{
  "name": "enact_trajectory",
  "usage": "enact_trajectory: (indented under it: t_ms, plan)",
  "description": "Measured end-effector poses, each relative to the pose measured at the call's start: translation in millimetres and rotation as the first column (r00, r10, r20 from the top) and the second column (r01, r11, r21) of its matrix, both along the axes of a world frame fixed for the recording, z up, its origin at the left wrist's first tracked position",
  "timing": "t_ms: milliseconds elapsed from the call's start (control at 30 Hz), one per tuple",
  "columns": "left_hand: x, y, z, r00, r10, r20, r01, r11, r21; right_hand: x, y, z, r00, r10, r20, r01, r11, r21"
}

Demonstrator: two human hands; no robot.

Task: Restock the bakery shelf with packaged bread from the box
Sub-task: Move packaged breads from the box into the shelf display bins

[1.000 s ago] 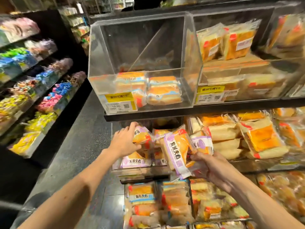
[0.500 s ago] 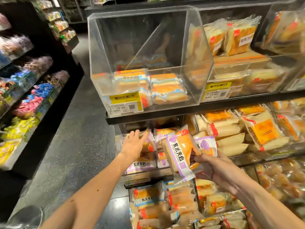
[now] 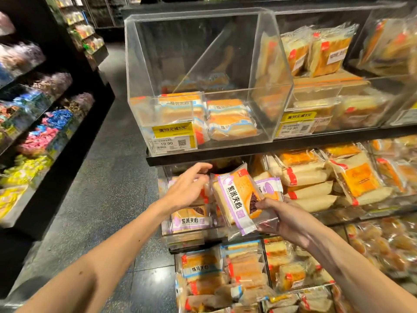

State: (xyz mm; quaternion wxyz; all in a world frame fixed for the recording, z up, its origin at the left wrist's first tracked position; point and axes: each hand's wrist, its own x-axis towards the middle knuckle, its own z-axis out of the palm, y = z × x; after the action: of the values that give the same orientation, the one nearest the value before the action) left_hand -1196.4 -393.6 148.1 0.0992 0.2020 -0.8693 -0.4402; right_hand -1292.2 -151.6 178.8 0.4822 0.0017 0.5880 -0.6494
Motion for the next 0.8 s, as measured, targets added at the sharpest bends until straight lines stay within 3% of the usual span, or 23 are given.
enact_trajectory:
  t_ms: [33, 100, 233, 367, 567, 700, 800]
  plan:
    - [2, 9, 13, 0.999, -0.037, 0.002, 0.036, 0.982, 0.184, 0, -4, 1, 1.000, 0.024, -0.001, -0.024, 1.000, -0.002]
    - [7, 21, 26, 0.992, -0.124, 0.026, 0.113, 0.956, 0.271, 1, -13, 2, 0.996, 0.084, -0.020, -0.085, 0.996, -0.006]
    - [18, 18, 33, 0.993, -0.104, 0.064, 0.103, 0.995, 0.010, 3, -26, 3, 0.984, 0.171, -0.058, -0.172, 0.985, -0.021]
    - [32, 8, 38, 0.994, 0.039, 0.102, -0.020, 0.983, -0.183, -8, -30, -1, 0.997, 0.082, -0.006, -0.082, 0.995, -0.048]
    - [40, 7, 29, 0.982, 0.140, 0.123, -0.134, 0.989, -0.061, -14, -42, -8, 0.996, 0.004, -0.090, 0.000, 0.999, 0.042]
    - [50, 9, 9, 0.954, 0.205, 0.217, -0.145, 0.954, -0.262, -20, -41, -12, 0.957, -0.050, -0.285, 0.082, 0.992, 0.100]
    - [52, 13, -7, 0.928, 0.233, 0.289, -0.142, 0.942, -0.305, -24, -38, -15, 0.921, -0.054, -0.385, 0.103, 0.989, 0.108]
